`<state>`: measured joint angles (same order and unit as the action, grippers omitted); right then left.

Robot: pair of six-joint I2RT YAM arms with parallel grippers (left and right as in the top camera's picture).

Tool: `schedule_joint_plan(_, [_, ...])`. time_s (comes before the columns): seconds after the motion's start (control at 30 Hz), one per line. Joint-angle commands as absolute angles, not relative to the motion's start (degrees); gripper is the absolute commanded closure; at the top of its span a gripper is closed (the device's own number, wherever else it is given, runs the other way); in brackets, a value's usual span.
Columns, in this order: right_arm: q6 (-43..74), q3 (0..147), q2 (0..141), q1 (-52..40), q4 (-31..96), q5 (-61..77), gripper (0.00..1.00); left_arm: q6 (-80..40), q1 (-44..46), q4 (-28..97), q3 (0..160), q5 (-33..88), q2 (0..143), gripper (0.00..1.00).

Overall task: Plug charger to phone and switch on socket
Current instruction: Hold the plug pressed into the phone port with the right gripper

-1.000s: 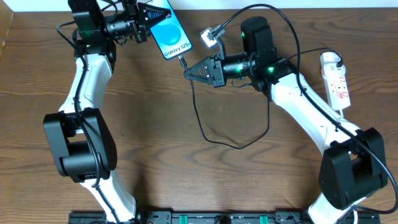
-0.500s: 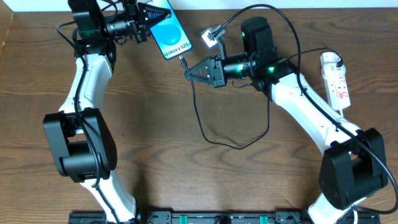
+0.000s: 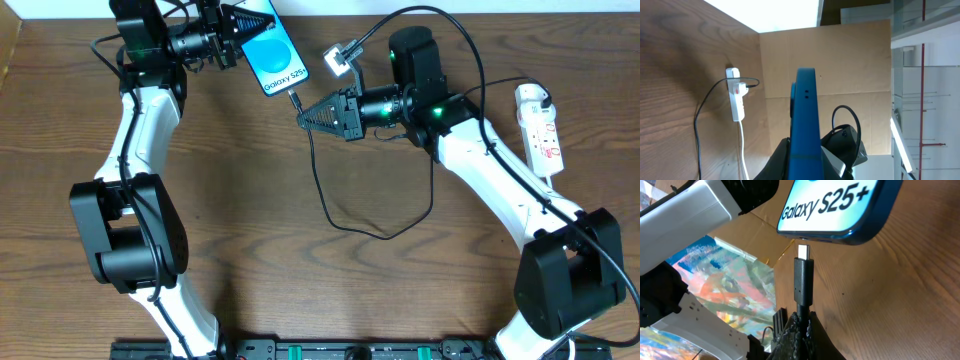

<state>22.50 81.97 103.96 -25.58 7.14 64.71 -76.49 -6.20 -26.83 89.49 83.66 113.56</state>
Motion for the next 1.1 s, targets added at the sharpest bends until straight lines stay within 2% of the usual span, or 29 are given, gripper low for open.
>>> schedule_joint_plan(0.0, [20.9,82.3,102.1,-25.2,7.3,65.7,0.99,-76.1,-6.0,-27.1,90.2,84.2,111.5,0.93])
schedule_joint_plan(1.07, [20.9,82.3,102.1,-25.8,7.0,62.0,0.99,-72.4,-4.8,-27.1,90.2,85.1,111.5,0.92])
